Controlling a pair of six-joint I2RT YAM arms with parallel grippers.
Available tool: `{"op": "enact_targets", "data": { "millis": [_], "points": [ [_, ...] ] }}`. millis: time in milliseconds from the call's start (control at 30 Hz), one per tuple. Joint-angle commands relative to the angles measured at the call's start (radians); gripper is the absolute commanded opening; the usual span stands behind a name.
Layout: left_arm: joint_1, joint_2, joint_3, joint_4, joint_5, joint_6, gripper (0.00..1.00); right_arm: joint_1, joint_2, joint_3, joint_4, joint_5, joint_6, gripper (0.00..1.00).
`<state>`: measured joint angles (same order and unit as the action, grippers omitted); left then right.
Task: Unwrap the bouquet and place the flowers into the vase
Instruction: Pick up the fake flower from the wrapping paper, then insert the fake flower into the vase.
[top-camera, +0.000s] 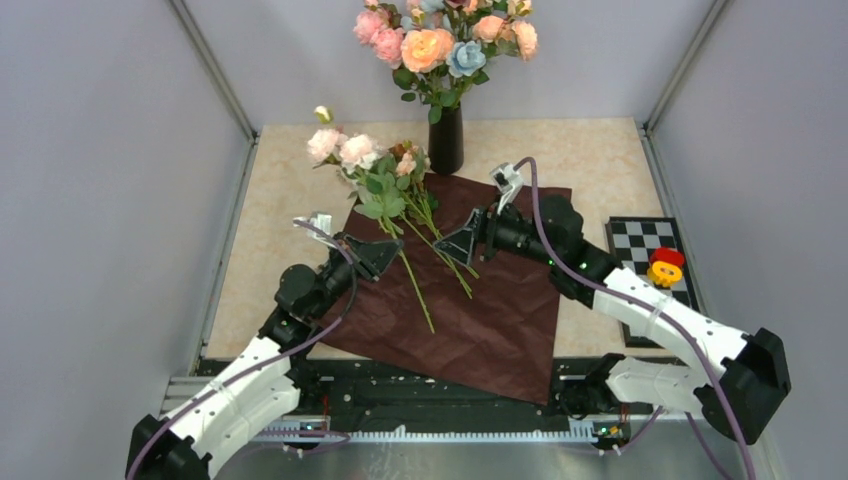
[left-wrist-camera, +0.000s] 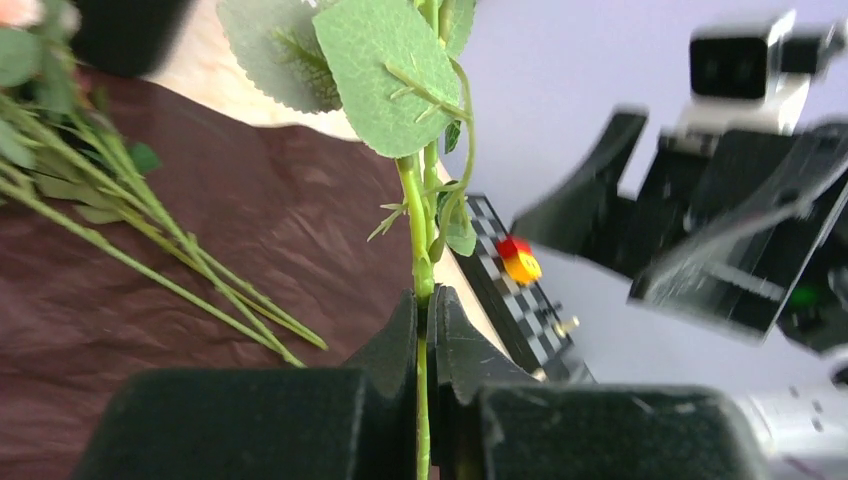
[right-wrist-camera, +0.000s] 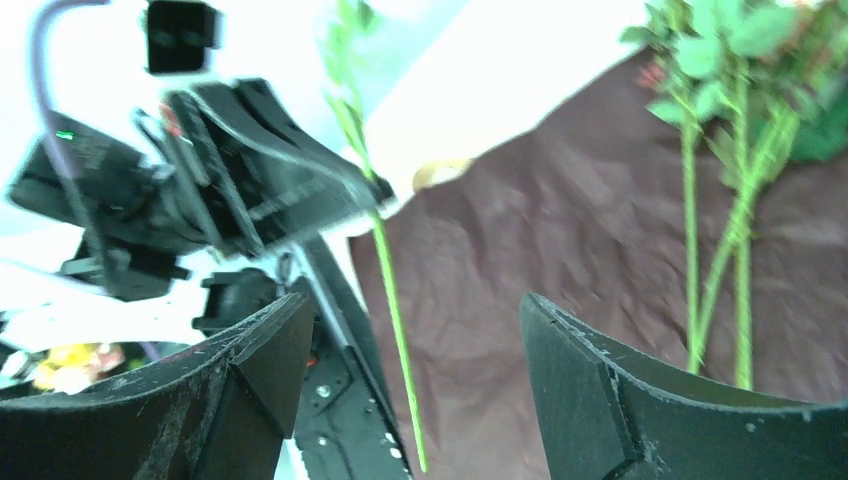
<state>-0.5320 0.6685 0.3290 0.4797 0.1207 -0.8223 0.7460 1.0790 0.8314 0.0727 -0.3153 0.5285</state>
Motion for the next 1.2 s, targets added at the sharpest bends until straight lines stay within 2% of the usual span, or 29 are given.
{"op": "enact_targets", "data": {
  "millis": [0,100,267,467,967,1167],
  "points": [
    [-0.055,0.002,0.07,-0.005,0.205,0.074,0.0,0.003,0.053,0.105,0.178,-0.191,0.054,0.77],
    [-0.122,0.019,0.097,-0.009,0.214,0.101,0.0,0.003,0.091,0.143,0.236,-0.262,0.093,0.76],
    [-0.225,0.061,0.149,-0.021,0.19,0.151,0.0,0.002,0.15,0.184,0.241,-0.32,0.125,0.69],
    [-0.258,0.103,0.16,0.013,0.186,0.16,0.0,0.003,0.168,0.165,0.287,-0.401,0.155,0.67],
    [-0.267,0.093,0.182,-0.041,0.172,0.195,0.0,0.001,0.149,0.132,0.298,-0.336,0.174,0.37],
    [-0.267,0.091,0.176,-0.041,0.168,0.186,0.0,-0.002,0.136,0.111,0.325,-0.299,0.19,0.2]
  ]
}}
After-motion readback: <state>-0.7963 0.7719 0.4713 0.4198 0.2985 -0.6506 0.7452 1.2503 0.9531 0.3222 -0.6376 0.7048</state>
